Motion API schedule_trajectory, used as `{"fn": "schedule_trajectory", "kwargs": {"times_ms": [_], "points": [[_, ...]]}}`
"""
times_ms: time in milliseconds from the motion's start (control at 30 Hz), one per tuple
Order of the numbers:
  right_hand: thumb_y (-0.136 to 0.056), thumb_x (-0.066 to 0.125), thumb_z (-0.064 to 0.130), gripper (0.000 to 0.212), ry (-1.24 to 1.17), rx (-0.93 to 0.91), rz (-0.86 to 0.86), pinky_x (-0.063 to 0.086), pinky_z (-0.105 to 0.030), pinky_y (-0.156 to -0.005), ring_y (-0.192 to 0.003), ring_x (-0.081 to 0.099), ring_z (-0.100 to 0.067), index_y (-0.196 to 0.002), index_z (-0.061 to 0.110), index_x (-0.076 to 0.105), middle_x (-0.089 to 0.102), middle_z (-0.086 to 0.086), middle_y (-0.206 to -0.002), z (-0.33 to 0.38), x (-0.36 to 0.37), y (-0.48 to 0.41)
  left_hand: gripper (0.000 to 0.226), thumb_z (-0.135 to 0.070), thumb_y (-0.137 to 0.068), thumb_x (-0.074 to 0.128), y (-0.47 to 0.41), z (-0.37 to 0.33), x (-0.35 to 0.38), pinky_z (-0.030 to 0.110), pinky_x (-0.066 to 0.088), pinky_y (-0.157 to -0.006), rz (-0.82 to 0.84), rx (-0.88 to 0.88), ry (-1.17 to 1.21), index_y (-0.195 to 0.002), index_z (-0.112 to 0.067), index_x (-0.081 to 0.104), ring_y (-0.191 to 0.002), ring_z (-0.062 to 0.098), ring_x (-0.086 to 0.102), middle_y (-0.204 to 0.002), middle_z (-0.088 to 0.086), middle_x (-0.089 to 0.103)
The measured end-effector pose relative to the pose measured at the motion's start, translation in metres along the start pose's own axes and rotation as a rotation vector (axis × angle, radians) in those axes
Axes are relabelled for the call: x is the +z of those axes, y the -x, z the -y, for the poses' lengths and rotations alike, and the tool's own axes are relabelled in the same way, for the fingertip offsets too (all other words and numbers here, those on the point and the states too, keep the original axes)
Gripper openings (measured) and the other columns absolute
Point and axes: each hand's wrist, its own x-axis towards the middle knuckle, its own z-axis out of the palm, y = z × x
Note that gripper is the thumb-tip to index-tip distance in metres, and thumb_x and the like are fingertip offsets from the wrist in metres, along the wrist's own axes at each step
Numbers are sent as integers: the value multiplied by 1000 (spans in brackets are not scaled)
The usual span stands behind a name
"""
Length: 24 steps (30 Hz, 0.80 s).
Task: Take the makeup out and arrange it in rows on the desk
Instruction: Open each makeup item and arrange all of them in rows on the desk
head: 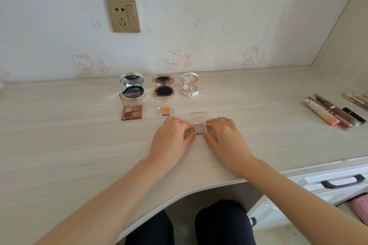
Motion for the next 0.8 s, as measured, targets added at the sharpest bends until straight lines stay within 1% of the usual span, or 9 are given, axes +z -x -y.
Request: {"fn": "schedule_trajectory", "kwargs": {"times_ms": [67,233,400,500,567,667,800], "points": [[-93,57,18,25,-11,15,-6,34,-26,-100,-119,46,-25,-113,7,66,63,-4,-119,-2,1,-9,16,-25,-88,64,-8,1,1,34,46,-82,10,-3,-28,-100,-19,73,-100,16,51,-93,-5,70],[-93,56,18,22,-7,45,-3,36,-28,-97,-116,47,-26,-106,6,66,64,-4,-115,-11,6,-32,18,-26,-89,61,-28,5,7,34,47,-81,-1,0,-108,-100,-18,72,-104,15,49,-95,-6,70],[-93,54,20,24,0,48,38,36,-29,-97,-117,46,-27,-109,7,65,62,-4,-119,-17,8,-53,20,-29,-90,60,-44,8,11,30,46,-79,-44,-13,-168,-103,-20,72,-108,13,49,-93,-5,67],[-94,54,21,27,-8,40,43,36,-27,-99,-119,45,-26,-115,9,64,58,-3,-124,-19,7,-61,21,-30,-90,59,-51,8,13,32,44,-79,-57,-24,-194,-103,-19,72,-108,13,50,-92,-2,65],[-94,54,22,27,-9,40,36,35,-26,-98,-119,45,-26,-116,9,64,58,-3,-124,-20,8,-64,21,-29,-91,58,-54,8,14,33,44,-81,-61,-39,-195,-104,-19,72,-109,13,51,-94,0,63],[-94,54,23,26,-6,45,35,36,-26,-96,-117,46,-26,-113,9,65,59,-4,-121,-22,9,-68,21,-28,-91,58,-56,7,14,34,43,-80,-75,-46,-197,-102,-18,72,-106,16,52,-94,2,62],[-94,53,23,26,2,43,47,39,-31,-97,-116,46,-27,-113,9,64,58,-5,-121,-23,9,-72,19,-28,-90,59,-59,5,13,35,44,-79,-80,-66,-210,-100,-17,72,-98,22,55,-93,5,60]]}}
